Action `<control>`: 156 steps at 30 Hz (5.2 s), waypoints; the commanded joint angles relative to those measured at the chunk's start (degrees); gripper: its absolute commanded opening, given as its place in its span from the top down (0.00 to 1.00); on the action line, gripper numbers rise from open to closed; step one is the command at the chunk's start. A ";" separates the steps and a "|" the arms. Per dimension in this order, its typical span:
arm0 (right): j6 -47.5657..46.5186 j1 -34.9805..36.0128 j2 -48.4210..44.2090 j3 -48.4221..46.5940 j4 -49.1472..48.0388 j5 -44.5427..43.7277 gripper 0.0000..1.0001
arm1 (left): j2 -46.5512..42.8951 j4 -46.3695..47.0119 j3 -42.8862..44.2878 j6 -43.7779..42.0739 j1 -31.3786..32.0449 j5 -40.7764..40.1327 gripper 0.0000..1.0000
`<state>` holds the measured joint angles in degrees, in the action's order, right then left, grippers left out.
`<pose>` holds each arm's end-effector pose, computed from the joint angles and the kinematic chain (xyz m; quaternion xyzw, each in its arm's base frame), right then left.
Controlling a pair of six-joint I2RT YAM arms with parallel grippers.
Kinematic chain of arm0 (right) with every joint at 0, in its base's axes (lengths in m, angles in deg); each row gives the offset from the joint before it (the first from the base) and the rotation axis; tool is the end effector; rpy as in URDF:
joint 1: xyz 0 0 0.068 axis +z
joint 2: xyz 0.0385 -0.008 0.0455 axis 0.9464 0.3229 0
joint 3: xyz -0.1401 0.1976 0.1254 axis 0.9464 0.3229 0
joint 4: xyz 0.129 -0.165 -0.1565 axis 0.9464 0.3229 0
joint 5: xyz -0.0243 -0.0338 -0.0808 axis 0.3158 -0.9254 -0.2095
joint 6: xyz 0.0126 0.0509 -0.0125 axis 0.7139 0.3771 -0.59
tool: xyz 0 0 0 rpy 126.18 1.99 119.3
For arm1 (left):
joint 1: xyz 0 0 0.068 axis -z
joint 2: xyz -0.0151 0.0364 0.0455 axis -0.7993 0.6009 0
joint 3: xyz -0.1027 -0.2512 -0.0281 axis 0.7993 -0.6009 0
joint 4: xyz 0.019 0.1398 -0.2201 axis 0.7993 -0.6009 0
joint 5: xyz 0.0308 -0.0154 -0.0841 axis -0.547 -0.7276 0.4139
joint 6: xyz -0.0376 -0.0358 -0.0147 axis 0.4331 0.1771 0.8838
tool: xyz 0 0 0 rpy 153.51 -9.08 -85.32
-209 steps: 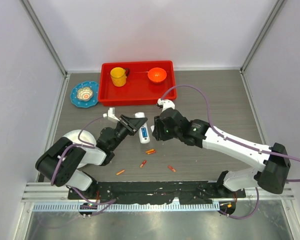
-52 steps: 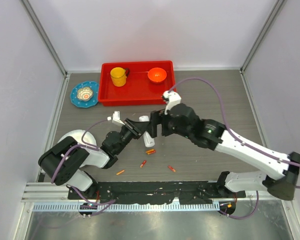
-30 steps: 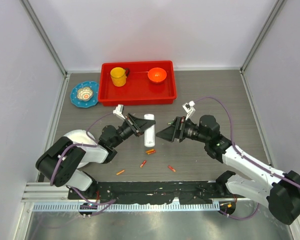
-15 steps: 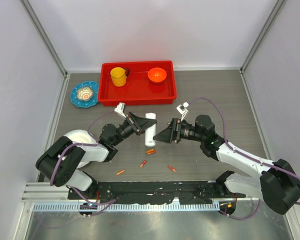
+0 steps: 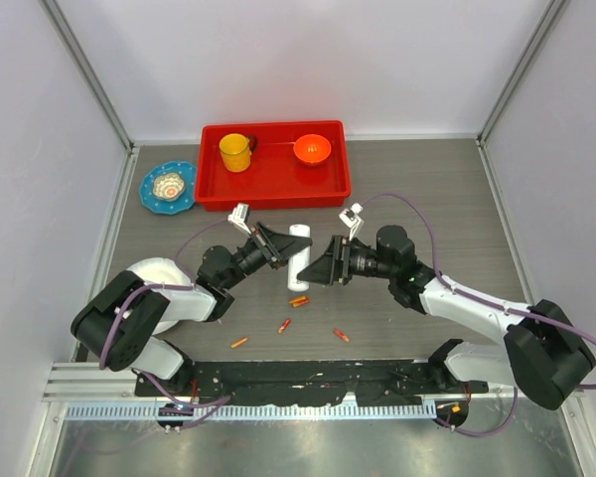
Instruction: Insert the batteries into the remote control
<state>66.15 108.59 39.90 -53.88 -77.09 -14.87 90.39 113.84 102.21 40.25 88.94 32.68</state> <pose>0.1869 0.1706 0.2351 -0.1348 0.7464 0.5941 0.2679 0.2080 -0.1646 0.2068 -0.1331 0.6247 -0.7086 0.2999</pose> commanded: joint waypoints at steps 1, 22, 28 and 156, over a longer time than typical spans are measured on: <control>0.05 0.89 1.86 -2.92 -4.00 0.13 0.22 | 0.00 14.68 1.88 0.76 -0.19 1.23 1.00; 5.41 1.42 5.38 -4.85 -9.10 -1.28 0.35 | -1.50 14.60 0.39 -0.47 -0.19 0.18 1.00; 4.27 2.21 5.82 -5.20 -7.25 -1.19 0.47 | -1.76 14.68 0.21 -0.82 -0.19 -0.44 1.00; -30.89 -2.19 44.14 -41.06 74.93 -75.20 0.44 | -61.00 -73.73 -3.04 -27.37 -7.84 -22.41 0.00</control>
<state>31.99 104.44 84.75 -94.49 -0.90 -98.16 29.87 39.94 98.12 14.00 80.97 10.45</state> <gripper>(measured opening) 0.552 0.994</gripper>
